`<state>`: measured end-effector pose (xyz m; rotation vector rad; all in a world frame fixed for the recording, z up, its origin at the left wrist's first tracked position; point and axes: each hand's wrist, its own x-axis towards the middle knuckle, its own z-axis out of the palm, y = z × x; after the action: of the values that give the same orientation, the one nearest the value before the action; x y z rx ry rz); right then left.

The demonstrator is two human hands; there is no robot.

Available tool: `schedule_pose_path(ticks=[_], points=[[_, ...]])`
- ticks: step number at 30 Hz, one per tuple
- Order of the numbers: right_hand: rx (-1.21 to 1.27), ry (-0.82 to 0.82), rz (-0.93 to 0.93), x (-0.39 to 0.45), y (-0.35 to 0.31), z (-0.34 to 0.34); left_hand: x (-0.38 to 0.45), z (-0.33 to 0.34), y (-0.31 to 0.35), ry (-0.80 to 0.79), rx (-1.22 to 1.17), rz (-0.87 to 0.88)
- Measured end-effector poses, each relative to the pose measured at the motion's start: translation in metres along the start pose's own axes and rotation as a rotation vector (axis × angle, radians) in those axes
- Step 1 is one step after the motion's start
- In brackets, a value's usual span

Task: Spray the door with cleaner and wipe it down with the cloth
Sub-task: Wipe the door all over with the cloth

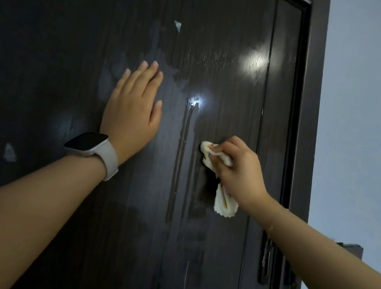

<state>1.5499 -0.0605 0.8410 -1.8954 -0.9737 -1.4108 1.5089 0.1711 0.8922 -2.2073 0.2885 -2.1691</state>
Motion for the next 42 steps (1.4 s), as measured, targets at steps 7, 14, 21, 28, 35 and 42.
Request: schedule_pose_path(ticks=[7,14,21,28,35,42], points=[[0.757,-0.148,0.337,0.008,-0.049,-0.036,-0.022,-0.043,0.054,-0.413,-1.008,-0.234],[0.878,0.002,0.276,0.018,-0.055,-0.018,-0.023,-0.051,0.064,-0.444,-1.422,-0.812],[0.087,0.279,-0.070,0.028,0.009,0.006,0.036,-0.077,0.011,0.162,-0.748,-0.659],[-0.104,0.304,-0.145,0.020,0.035,0.050,0.120,-0.070,-0.022,0.289,-0.142,-0.061],[-0.110,0.327,-0.184,0.016,0.038,0.052,0.076,-0.008,-0.021,0.212,-0.031,0.013],[-0.144,0.325,-0.205,0.018,0.042,0.053,-0.015,-0.010,0.013,-0.145,-0.107,0.380]])
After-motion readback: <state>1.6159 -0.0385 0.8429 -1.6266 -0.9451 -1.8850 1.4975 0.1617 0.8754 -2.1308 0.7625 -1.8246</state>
